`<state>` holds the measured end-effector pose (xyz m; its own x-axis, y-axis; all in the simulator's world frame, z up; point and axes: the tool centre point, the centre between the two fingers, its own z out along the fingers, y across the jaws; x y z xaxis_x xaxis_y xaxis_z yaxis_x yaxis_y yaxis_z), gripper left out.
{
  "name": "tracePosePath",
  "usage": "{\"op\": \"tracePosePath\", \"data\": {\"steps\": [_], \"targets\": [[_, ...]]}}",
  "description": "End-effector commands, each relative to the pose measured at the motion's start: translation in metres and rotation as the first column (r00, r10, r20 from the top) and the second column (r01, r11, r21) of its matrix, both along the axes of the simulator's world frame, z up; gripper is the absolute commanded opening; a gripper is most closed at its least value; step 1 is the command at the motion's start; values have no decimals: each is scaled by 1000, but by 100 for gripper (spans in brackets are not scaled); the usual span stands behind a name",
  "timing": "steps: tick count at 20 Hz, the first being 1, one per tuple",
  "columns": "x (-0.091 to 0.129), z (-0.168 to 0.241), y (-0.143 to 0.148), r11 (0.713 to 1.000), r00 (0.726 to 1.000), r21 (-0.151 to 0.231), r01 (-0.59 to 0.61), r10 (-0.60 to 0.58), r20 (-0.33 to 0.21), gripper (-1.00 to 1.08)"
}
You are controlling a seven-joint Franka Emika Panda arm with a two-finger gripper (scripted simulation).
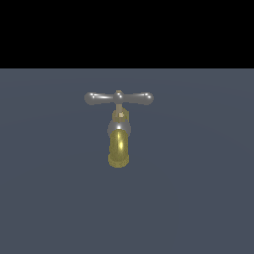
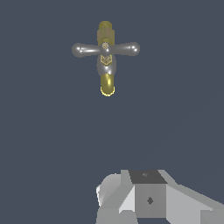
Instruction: Turn on the faucet by rotating a designated handle.
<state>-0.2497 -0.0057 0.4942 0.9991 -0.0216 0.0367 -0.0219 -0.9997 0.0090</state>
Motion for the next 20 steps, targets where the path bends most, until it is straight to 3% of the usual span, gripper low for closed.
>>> {"op": "tracePosePath", "data": {"steps": [1, 10, 20], "targets": [[0, 0, 0, 1000, 1000, 0, 0, 0, 0, -100], [3, -9, -6, 999, 999, -1, -48, 48, -1, -100], [17, -41, -26, 977, 977, -3, -213, 213, -6, -100]]}}
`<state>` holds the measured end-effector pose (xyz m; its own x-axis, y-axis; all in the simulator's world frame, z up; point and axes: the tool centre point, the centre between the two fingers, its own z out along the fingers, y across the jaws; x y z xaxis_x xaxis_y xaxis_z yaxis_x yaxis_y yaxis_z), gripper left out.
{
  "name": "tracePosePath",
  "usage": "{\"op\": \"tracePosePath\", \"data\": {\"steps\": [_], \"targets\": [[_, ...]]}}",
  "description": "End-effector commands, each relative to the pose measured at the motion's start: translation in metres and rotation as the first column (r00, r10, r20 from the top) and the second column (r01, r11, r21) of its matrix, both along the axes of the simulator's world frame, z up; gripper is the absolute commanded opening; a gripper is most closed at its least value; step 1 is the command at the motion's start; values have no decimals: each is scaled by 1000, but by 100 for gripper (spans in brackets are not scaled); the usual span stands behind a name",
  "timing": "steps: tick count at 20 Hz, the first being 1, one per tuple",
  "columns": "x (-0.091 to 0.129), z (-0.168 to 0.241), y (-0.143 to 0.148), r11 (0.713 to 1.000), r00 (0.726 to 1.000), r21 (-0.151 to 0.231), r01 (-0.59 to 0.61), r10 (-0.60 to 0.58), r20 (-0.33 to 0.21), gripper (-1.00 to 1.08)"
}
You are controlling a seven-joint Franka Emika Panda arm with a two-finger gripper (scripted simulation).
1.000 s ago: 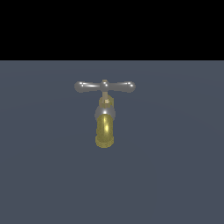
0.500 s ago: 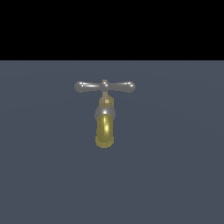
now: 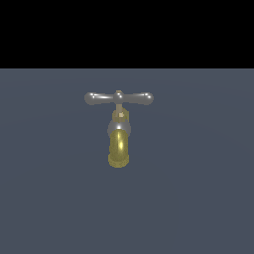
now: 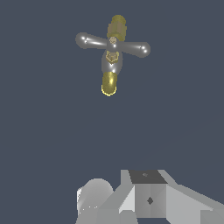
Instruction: Turn on the faucet by rotating a designated handle.
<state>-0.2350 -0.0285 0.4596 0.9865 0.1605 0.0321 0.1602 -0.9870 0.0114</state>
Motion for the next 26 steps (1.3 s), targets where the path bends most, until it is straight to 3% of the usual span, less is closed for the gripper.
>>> {"op": "tracePosePath", "data": {"steps": [1, 7, 13, 19, 26], "targets": [[5, -11, -6, 998, 998, -1, -55, 55, -2, -100], [20, -38, -22, 981, 980, -3, -196, 196, -5, -100], [37, -65, -35, 942, 942, -5, -335, 335, -10, -100], [57, -92, -46, 885, 885, -6, -466, 466, -14, -100], [81, -124, -55, 796, 796, -7, -606, 606, -19, -100]]}}
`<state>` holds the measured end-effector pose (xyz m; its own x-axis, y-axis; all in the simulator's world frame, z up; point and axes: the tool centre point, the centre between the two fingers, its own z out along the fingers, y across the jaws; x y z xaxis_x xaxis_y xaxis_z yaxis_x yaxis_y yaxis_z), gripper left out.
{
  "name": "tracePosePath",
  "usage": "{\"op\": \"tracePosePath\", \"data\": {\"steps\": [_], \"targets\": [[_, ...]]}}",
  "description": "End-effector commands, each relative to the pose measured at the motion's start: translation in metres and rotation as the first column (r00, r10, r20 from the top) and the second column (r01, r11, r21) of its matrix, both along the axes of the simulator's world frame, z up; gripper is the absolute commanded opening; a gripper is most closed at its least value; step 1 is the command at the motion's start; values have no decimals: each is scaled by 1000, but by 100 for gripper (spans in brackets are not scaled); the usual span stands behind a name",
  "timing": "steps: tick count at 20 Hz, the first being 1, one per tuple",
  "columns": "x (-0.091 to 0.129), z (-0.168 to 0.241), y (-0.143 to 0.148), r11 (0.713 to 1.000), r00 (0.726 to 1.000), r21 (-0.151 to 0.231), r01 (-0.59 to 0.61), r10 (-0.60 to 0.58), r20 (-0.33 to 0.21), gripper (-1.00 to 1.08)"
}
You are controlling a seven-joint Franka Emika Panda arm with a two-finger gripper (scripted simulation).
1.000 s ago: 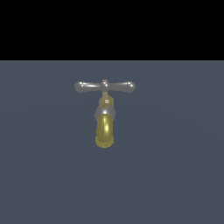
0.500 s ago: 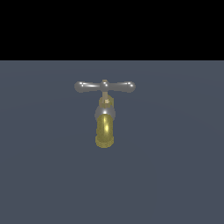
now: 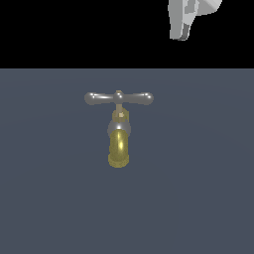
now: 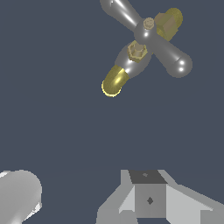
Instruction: Turn on the faucet by rotating a designated handle.
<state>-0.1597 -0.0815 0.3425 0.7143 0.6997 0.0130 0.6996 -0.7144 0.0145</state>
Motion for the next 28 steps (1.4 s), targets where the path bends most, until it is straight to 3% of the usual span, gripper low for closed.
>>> {"op": "tracePosePath", "data": {"steps": [1, 7, 13, 28], "targets": [[9, -11, -3, 998, 998, -2, -60, 60, -1, -100], [30, -38, -7, 980, 980, -4, -197, 197, -5, -100], [51, -63, -7, 945, 945, -6, -326, 326, -9, -100], [98, -121, 3, 803, 803, -3, -596, 596, -17, -100]]}}
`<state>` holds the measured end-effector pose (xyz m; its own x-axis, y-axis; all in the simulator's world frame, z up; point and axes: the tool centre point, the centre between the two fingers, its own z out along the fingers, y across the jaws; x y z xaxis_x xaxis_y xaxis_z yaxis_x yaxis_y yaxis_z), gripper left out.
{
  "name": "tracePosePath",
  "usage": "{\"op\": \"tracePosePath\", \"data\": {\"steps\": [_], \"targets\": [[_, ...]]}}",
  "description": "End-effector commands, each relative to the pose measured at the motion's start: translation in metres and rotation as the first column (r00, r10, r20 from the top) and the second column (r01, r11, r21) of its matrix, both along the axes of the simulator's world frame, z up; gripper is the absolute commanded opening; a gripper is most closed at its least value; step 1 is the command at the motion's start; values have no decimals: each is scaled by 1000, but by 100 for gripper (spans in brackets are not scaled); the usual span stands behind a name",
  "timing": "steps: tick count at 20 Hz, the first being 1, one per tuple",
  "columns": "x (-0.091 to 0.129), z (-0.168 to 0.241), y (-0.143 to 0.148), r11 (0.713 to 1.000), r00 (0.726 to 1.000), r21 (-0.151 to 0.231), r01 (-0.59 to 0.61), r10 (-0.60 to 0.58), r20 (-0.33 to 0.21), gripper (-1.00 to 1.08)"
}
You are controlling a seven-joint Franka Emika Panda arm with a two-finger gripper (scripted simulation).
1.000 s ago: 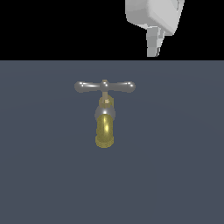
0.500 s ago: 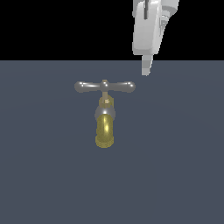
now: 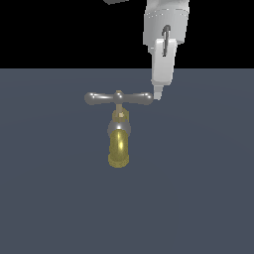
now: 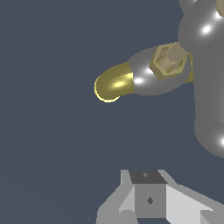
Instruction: Turn on the faucet by rotating a designated handle.
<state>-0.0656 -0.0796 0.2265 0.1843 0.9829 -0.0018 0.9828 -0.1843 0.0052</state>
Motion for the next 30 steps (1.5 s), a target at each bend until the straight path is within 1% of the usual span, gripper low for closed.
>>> {"op": "tracePosePath", "data": {"steps": [1, 7, 12, 24, 30], "targets": [[7, -8, 2, 999, 999, 0, -44, 44, -1, -100], [17, -22, 8, 993, 993, 2, -119, 119, -3, -100], [22, -29, 11, 988, 988, 3, -155, 155, -4, -100], [23, -30, 12, 987, 987, 3, -161, 161, -5, -100], [41, -30, 9, 987, 987, 3, -161, 161, -5, -100]]}}
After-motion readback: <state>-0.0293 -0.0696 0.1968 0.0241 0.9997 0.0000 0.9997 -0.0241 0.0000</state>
